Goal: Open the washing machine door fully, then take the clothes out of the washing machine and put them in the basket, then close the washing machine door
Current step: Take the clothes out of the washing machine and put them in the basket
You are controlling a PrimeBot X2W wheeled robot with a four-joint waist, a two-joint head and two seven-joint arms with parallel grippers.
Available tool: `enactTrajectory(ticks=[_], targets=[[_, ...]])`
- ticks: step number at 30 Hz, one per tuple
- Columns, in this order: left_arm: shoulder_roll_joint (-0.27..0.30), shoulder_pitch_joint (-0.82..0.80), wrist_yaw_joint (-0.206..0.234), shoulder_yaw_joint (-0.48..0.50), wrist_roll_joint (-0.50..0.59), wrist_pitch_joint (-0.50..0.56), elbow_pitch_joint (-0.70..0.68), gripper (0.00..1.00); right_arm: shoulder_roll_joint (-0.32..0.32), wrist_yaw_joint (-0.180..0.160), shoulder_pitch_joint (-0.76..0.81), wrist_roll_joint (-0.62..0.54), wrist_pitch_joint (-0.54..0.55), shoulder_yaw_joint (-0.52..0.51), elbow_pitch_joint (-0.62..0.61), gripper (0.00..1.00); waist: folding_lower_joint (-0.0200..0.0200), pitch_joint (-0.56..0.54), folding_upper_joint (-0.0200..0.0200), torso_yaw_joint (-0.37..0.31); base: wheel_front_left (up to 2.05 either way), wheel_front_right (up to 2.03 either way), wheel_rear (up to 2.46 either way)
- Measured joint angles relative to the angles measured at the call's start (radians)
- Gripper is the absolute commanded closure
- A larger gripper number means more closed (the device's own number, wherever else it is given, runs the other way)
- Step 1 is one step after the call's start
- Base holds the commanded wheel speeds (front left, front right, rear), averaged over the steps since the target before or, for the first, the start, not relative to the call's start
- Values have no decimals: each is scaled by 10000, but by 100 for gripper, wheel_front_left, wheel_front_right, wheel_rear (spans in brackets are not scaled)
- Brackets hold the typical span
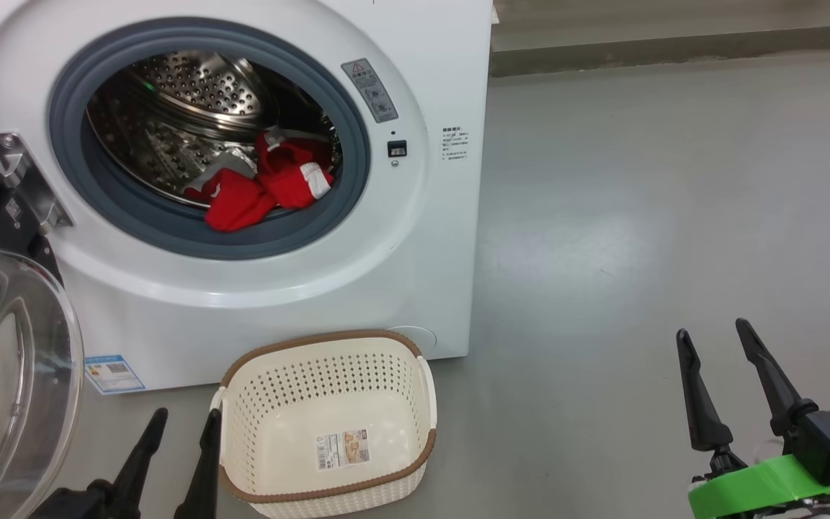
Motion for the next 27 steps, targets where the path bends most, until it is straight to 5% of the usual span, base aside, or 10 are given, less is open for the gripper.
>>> enactTrajectory(ticks=[27], targets=[[75, 679, 616, 35, 188, 351, -963, 0, 75, 0, 666, -2, 0, -19, -280, 0, 0, -124, 0, 142, 13, -13, 0]])
